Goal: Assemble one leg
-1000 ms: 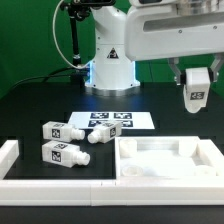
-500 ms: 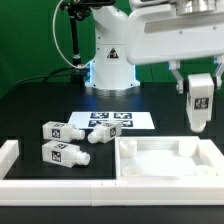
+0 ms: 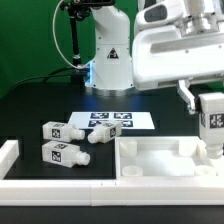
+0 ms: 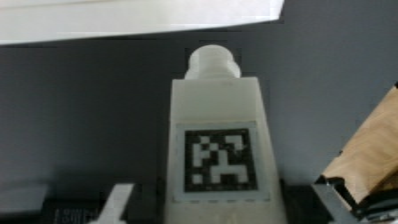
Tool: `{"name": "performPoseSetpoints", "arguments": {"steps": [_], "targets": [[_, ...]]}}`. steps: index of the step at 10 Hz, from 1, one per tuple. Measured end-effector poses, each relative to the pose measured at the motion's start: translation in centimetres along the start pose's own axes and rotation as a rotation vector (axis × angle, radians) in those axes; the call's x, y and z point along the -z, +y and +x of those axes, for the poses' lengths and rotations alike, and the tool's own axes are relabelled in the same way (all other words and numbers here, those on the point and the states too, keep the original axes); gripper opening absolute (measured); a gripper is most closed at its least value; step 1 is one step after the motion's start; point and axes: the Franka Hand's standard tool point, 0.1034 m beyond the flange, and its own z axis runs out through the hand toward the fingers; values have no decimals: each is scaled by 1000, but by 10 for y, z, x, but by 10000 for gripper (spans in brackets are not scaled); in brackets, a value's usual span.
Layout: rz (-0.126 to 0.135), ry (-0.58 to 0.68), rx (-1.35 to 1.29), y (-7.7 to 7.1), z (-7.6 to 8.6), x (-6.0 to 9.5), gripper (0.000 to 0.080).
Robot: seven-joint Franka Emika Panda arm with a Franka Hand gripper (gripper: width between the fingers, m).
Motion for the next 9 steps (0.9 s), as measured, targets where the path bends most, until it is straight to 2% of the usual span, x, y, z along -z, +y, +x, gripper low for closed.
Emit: {"name": "performPoseSetpoints", "arguments": {"steps": [2, 4, 9], "targets": [[-2, -2, 5, 1, -1, -1, 287], [-12, -32, 67, -4, -19, -9, 287], [-21, -37, 106, 0, -38, -17, 287]]}}
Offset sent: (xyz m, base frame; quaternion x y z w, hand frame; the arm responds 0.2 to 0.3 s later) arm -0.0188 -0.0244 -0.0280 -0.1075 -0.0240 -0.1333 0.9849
